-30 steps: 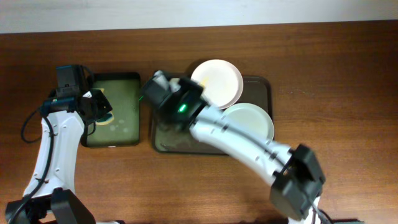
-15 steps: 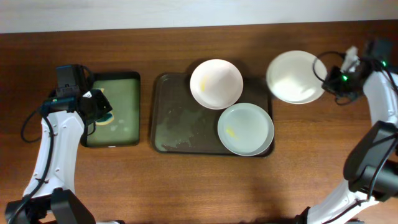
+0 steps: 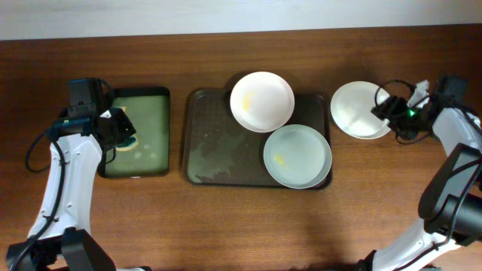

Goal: Clean dirty plates on tray and stack at the side

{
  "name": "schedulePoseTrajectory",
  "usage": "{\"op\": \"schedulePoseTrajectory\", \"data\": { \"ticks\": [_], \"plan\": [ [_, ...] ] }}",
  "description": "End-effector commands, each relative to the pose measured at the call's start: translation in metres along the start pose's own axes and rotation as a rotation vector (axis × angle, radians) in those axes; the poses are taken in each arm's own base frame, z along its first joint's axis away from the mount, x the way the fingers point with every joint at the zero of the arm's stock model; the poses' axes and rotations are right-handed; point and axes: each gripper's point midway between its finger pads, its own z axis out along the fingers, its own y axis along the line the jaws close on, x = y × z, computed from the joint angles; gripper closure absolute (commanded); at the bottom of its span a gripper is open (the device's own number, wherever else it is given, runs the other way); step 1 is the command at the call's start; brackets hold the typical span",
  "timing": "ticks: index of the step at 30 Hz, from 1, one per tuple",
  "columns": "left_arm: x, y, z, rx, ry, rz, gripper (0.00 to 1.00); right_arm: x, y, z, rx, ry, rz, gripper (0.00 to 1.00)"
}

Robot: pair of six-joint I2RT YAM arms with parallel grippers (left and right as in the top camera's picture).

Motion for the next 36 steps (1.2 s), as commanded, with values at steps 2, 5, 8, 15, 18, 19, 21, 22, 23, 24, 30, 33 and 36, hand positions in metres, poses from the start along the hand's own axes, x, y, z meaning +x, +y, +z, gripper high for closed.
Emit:
{"op": "schedulePoseTrajectory", "data": {
  "ticks": [2,5,8,15,18,19,21,22,23,24,30,33,36],
  "plan": [
    [-0.004,-0.001,-0.005,0.015,-0.018,0.011,1.00,-0.010,0.101,-0.009,-0.126,-0.014,-0.216,0.30],
    [-0.004,-0.001,-0.005,0.015,-0.017,0.011,1.00,0.008,0.132,0.014,-0.038,-0.013,-0.334,0.28],
    [-0.004,-0.001,-0.005,0.015,-0.017,0.011,1.00,0.035,0.152,0.053,0.141,-0.016,-0.474,0.20],
    [-0.004,-0.001,-0.005,0.015,-0.017,0.011,1.00,0.069,0.161,0.111,0.259,-0.013,-0.531,0.12],
    [-0.006,-0.002,-0.005,0.018,-0.025,0.011,1.00,0.083,0.176,0.126,0.139,0.039,-0.530,0.32],
    [-0.007,-0.002,-0.005,0.019,-0.028,0.011,1.00,0.087,0.179,0.130,0.108,0.054,-0.529,0.39],
    [-0.006,-0.002,-0.005,0.019,-0.027,0.011,1.00,0.095,0.187,0.138,0.058,0.076,-0.534,0.74],
    [-0.006,-0.002,-0.005,0.019,-0.026,0.011,1.00,0.100,0.189,0.139,0.057,0.086,-0.542,0.80],
    [-0.006,-0.002,-0.005,0.019,-0.026,0.011,1.00,0.105,0.192,0.139,0.054,0.095,-0.549,0.81],
    [-0.006,-0.002,-0.005,0.020,-0.027,0.011,1.00,0.113,0.196,0.140,0.047,0.110,-0.560,0.84],
    [0.006,-0.040,-0.008,0.178,0.011,0.129,1.00,0.158,0.217,0.144,0.028,0.190,-0.634,0.96],
    [0.019,-0.069,-0.012,0.242,0.030,0.201,1.00,0.184,0.230,0.141,-0.054,0.271,-0.730,0.96],
    [0.032,-0.101,-0.017,0.288,0.022,0.279,1.00,0.205,0.238,0.136,-0.125,0.347,-0.720,0.96]
  ]
}}
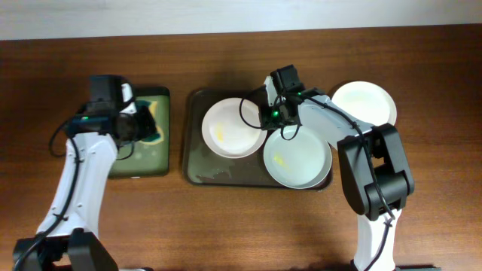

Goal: Clean dirty plates on tray and stack at the side

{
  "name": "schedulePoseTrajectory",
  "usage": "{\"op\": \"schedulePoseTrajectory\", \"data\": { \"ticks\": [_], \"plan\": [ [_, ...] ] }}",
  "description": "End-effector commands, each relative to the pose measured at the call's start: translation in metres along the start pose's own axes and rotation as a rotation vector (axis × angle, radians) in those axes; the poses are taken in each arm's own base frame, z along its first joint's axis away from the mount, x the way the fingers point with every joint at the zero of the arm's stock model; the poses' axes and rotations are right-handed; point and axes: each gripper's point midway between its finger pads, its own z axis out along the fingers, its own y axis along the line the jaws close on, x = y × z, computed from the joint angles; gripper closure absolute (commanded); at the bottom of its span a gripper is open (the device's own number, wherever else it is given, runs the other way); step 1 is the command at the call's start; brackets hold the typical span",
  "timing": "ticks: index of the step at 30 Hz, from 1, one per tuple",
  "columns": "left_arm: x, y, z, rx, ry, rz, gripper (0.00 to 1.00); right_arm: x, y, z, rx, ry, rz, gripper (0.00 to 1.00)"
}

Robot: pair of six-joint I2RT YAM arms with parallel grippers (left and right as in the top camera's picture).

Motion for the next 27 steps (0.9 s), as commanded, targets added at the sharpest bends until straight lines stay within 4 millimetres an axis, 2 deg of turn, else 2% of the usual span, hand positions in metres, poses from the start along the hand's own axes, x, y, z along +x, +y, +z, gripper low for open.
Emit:
{"op": "schedulePoseTrajectory", "data": {
  "ticks": [1,3,5,6,8,9,10,13,16,22,24,25,27],
  "plan": [
    [0.005,-0.044,-0.003,0.087,-0.017,0.114,1.00,0.017,0.029,0.005,-0.116,0.073,-0.040,0.96],
    [0.007,-0.067,-0.001,0.123,-0.031,0.112,1.00,0.027,0.032,0.006,-0.110,0.112,-0.039,0.96],
    [0.010,-0.082,0.008,0.143,-0.025,0.100,1.00,0.029,0.034,0.006,-0.110,0.118,-0.027,0.96],
    [0.019,-0.093,0.023,0.149,0.009,0.088,1.00,0.028,0.035,0.007,-0.110,0.116,-0.025,0.96],
    [0.033,-0.107,0.040,0.170,0.061,0.093,1.00,0.027,0.035,0.007,-0.111,0.112,-0.027,0.96],
    [0.048,-0.128,0.056,0.229,0.114,0.125,1.00,0.026,0.036,0.007,-0.110,0.107,0.010,0.96],
    [0.056,-0.137,0.064,0.248,0.134,0.143,1.00,0.024,0.036,0.007,-0.109,0.103,0.043,0.96],
    [0.079,-0.150,0.084,0.238,0.197,0.139,1.00,0.020,0.036,0.007,-0.108,0.088,0.061,0.96],
    [0.098,-0.152,0.104,0.218,0.252,0.142,1.00,0.018,0.036,0.007,-0.106,0.080,0.088,0.96],
    [0.112,-0.145,0.122,0.183,0.298,0.142,1.00,0.016,0.032,0.008,-0.081,0.070,0.086,0.96],
    [0.118,-0.126,0.139,0.090,0.303,0.146,1.00,0.016,0.032,0.008,-0.082,0.071,0.086,0.96],
    [0.119,-0.110,0.147,0.008,0.298,0.153,1.00,0.017,0.031,0.008,-0.080,0.074,0.087,0.96],
    [0.114,-0.084,0.147,-0.130,0.268,0.168,1.00,0.018,0.031,0.008,-0.080,0.075,0.087,0.96]
  ]
}}
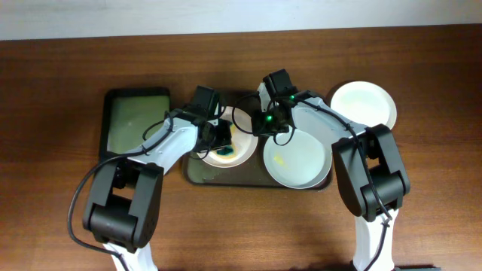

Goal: Clean dirty plates on tray and stack at the side

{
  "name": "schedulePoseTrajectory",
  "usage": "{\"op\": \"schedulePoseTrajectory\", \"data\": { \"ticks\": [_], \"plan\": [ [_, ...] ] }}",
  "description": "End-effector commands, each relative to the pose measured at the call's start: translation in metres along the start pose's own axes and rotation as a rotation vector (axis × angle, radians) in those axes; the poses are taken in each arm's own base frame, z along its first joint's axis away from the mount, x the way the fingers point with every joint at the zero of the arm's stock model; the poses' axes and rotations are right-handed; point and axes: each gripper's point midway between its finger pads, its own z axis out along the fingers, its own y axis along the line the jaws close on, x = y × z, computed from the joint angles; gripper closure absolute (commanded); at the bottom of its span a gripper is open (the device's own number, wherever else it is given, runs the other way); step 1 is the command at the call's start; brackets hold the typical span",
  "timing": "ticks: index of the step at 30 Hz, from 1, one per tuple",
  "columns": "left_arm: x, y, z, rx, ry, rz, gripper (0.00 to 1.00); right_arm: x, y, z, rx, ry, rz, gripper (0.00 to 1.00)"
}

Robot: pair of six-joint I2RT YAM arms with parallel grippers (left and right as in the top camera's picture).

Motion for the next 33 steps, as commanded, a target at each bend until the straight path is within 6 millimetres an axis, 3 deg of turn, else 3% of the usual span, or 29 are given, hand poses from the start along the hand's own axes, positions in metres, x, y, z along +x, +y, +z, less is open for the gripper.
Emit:
{"op": "schedulePoseTrajectory", "data": {
  "ticks": [1,3,5,7,10,12,14,15,17,22,24,26,28,31,33],
  "plan": [
    [0.007,0.072,0.010,-0.352,-0.010,-0.023,1.00,-0.001,0.003,0.003,0.005,-0.001,0.002,0.96],
    [-0.003,0.101,-0.012,-0.514,-0.060,-0.025,1.00,-0.003,-0.005,0.003,0.051,-0.013,0.003,0.96],
    [-0.016,0.113,-0.037,-0.604,-0.118,-0.025,1.00,-0.004,-0.009,0.003,0.073,-0.019,0.003,0.96],
    [-0.035,0.109,-0.062,-0.631,-0.201,-0.030,1.00,-0.004,-0.009,0.003,0.074,-0.019,0.003,0.96],
    [-0.059,0.082,-0.092,-0.525,-0.293,-0.046,1.00,-0.004,-0.009,0.003,0.074,-0.019,0.003,0.96],
    [-0.058,0.055,-0.084,-0.363,-0.262,-0.046,1.00,-0.004,-0.009,0.003,0.073,-0.019,0.003,0.96],
    [-0.050,0.015,-0.067,-0.124,-0.189,-0.033,1.00,-0.005,-0.009,0.003,0.072,-0.023,0.002,0.96],
    [-0.049,0.007,-0.062,-0.074,-0.179,-0.029,1.00,-0.005,-0.009,0.003,0.072,-0.023,0.002,0.96],
    [-0.050,0.003,-0.054,-0.046,-0.177,-0.034,1.00,-0.005,-0.009,0.003,0.072,-0.022,0.002,0.96],
    [-0.029,0.002,-0.004,0.009,-0.040,-0.064,1.00,-0.005,-0.009,0.003,0.072,-0.023,0.002,0.96],
    [-0.022,0.011,0.011,-0.027,-0.008,-0.034,1.00,-0.005,-0.009,0.003,0.072,-0.023,0.002,0.96],
    [-0.024,0.038,0.009,-0.168,-0.032,-0.036,1.00,-0.005,-0.009,0.003,0.072,-0.023,0.002,0.96],
    [-0.028,0.077,-0.005,-0.371,-0.076,-0.062,1.00,-0.005,-0.009,0.003,0.076,-0.024,0.001,0.96],
    [-0.032,0.111,-0.030,-0.535,-0.107,-0.078,1.00,-0.005,-0.010,0.003,0.076,-0.024,0.002,0.96],
    [-0.039,0.123,-0.053,-0.588,-0.153,-0.094,1.00,-0.005,-0.010,0.003,0.076,-0.025,0.002,0.96]
  ]
}}
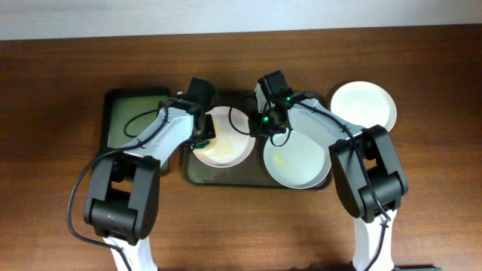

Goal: Clean dirty plates on tray and stack at the side

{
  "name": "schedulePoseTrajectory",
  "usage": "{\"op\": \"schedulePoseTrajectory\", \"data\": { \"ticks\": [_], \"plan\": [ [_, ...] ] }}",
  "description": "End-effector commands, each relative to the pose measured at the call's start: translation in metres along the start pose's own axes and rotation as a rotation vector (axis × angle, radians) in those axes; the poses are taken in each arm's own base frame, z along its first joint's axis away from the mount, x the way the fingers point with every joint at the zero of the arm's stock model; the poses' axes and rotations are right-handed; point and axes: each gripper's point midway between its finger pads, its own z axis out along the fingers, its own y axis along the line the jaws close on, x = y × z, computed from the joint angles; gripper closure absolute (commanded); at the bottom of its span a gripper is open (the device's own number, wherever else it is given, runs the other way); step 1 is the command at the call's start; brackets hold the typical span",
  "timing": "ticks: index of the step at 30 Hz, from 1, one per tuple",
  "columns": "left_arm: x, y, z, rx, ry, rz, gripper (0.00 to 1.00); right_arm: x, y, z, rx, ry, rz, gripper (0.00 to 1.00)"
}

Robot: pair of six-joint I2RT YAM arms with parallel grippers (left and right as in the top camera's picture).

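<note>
A dark tray (197, 172) holds two plates. On its left part lies a white plate (230, 144) with a yellowish smear. My left gripper (203, 134) is at that plate's left rim, shut on a sponge (206, 136). My right gripper (261, 125) is shut on the same plate's right rim. A pale grey plate (301, 162) with a yellow spot fills the tray's right part. A clean white plate (364, 105) lies on the table to the right of the tray.
A green-lined tray (128, 120) lies at the left of the dark tray, with the left arm's cable across it. Both arms reach in over the dark tray from either side. The wooden table's far edge meets a white wall.
My left gripper with the sponge has moved from the front middle of the white plate to its left rim. The right gripper stays on the plate's right rim.
At first my right gripper was at the clean plate beside the tray and my left held the sponge over the green tray. Then the right gripper was on the white plate, now shifted left on the tray. Later the sponge was on that plate, and now at its rim.
</note>
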Motion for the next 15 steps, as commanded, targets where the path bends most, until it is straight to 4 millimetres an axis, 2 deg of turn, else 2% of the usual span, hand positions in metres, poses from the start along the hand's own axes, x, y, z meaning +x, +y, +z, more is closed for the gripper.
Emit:
{"op": "schedulePoseTrajectory", "data": {
  "ticks": [1,4,5,8,12,13,15],
  "plan": [
    [-0.023,0.063,-0.021,-0.217,-0.110,-0.052,1.00,-0.006,-0.012,0.000,0.046,-0.017,0.002,0.96],
    [-0.040,0.062,-0.061,-0.166,-0.207,-0.084,1.00,-0.019,-0.003,-0.012,0.035,-0.054,-0.048,0.96],
    [-0.044,0.058,-0.078,-0.114,-0.236,-0.096,1.00,-0.029,0.003,-0.021,0.028,-0.080,-0.080,0.96],
    [-0.048,0.053,-0.111,0.003,-0.275,-0.123,1.00,-0.050,0.008,-0.048,0.073,-0.166,-0.123,0.96],
    [-0.054,0.070,-0.127,0.114,-0.264,-0.198,1.00,-0.068,0.006,-0.093,0.224,-0.249,-0.245,0.96],
    [-0.056,0.083,-0.125,0.110,-0.256,-0.231,1.00,-0.072,0.003,-0.107,0.318,-0.287,-0.256,0.96],
    [-0.055,0.116,-0.120,0.068,-0.232,-0.296,1.00,-0.078,0.012,-0.134,0.478,-0.357,-0.361,0.96]
  ]
}}
